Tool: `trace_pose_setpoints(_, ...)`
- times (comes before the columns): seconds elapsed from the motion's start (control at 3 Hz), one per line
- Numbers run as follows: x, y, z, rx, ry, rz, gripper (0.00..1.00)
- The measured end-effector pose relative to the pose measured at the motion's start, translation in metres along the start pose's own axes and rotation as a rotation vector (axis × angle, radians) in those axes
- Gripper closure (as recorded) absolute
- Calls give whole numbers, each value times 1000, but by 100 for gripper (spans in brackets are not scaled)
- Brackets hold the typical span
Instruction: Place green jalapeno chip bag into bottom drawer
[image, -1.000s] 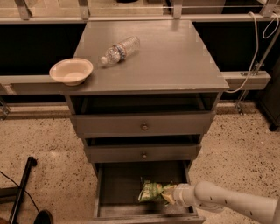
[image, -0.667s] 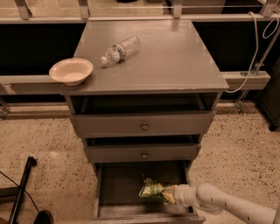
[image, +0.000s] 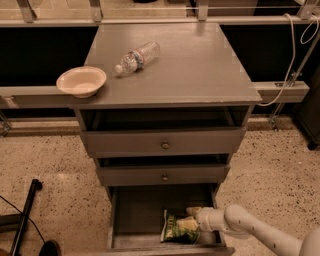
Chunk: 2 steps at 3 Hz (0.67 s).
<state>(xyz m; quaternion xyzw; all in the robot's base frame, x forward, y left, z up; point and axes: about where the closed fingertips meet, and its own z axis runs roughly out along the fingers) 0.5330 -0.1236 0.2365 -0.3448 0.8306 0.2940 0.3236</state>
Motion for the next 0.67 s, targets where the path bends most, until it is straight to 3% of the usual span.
trace_pose_setpoints(0.33,-1,-3,0,-3,-3,1,0)
trace_pose_setpoints(0.67,-1,-3,0,-3,-3,1,0)
